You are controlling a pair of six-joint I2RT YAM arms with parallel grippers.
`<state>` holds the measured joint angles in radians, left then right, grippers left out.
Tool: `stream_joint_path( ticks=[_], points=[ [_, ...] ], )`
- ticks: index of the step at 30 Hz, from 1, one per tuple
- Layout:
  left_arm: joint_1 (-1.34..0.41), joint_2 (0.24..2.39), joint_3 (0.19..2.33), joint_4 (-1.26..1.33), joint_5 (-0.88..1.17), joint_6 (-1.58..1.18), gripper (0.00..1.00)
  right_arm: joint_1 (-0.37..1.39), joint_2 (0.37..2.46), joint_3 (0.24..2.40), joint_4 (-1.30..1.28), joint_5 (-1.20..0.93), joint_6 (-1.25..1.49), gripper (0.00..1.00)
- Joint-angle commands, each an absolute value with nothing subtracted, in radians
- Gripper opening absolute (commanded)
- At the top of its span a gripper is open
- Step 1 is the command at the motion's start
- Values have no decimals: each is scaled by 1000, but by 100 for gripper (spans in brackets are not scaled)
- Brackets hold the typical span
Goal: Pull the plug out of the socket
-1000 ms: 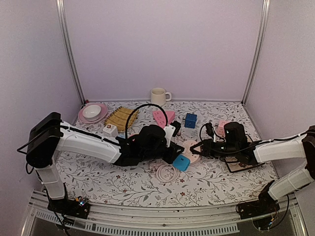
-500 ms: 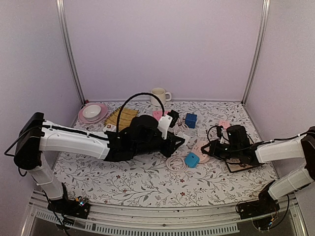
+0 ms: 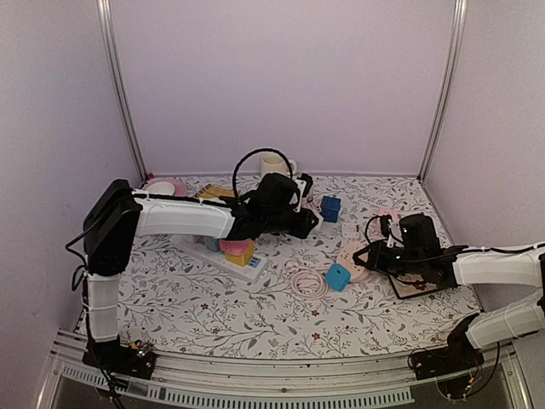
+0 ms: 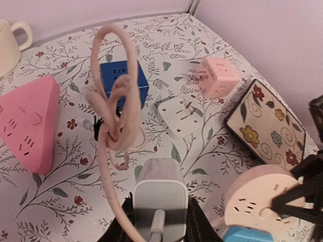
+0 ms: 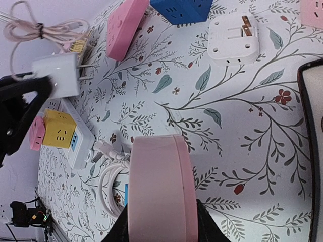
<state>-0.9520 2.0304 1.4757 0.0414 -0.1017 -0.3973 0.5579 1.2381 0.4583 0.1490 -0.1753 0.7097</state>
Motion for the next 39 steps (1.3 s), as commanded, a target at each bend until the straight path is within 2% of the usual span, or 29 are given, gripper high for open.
stream_joint_path(
  ticks=[1, 7, 16, 18, 24, 26, 33, 39],
  points=[
    [-889, 2167, 1630, -81, -38, -418, 0, 564, 1195, 467, 98, -209, 677, 3],
    [-847, 2298, 1782, -147, 3, -423, 2, 572, 1174, 468, 95, -223, 675, 3],
    [-823, 2353, 1827, -166, 29, -428, 22, 574, 1201, 485, 109, -232, 670, 3],
    [-817, 2351, 1827, -167, 29, -426, 28, 574, 1204, 486, 115, -237, 673, 3],
    [-802, 2318, 1813, -163, 15, -409, 54, 574, 1203, 496, 117, -237, 676, 3],
    [-797, 2304, 1804, -163, 7, -400, 58, 574, 1204, 501, 115, -235, 676, 3],
    [-795, 2191, 1703, -121, -24, -377, 59, 574, 1210, 534, 99, -223, 664, 3],
    [-825, 2035, 1521, -35, 1, -383, 59, 574, 1201, 559, 82, -215, 654, 3]
  ],
)
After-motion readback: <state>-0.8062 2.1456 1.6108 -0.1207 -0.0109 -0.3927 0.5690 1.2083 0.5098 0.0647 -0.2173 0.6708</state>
